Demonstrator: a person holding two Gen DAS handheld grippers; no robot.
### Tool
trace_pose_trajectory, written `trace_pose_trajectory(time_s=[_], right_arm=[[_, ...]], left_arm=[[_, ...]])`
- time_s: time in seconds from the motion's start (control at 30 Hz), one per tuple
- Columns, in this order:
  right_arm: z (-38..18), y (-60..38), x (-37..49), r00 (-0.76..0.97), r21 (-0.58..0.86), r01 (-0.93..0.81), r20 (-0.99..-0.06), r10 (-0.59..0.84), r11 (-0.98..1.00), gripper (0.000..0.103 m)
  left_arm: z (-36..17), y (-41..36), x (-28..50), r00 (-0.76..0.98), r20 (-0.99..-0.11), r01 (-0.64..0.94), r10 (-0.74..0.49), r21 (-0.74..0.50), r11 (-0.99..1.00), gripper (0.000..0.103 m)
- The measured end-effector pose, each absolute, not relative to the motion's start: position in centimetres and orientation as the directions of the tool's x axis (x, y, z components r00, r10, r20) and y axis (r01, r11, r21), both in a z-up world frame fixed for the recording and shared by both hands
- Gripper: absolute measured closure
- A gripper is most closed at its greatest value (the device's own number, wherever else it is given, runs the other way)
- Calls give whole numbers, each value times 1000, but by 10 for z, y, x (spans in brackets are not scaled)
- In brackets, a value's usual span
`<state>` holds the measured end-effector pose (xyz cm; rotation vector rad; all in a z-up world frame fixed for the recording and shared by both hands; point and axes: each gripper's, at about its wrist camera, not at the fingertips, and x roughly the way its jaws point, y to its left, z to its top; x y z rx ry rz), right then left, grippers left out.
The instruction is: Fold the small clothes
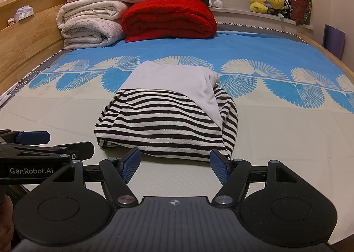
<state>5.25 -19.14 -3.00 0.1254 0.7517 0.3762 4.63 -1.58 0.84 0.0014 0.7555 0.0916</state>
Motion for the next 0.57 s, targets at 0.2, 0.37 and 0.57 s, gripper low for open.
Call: trace_pose_trajectory(time_s=[0.2,0.37,0.57], right_arm=[[-30,-192,53,667,244,-288,-642,377,926,32],[-29,-192,53,667,244,-289,-642,377,926,32],[-30,-192,53,667,245,-289,-642,378,926,32]], left_arm=[[9,-16,46,724,-684,-82,84,35,996,7],[9,-16,46,725,-684,-81,84,36,996,7],[9,-16,46,725,-684,-86,86,34,996,7]])
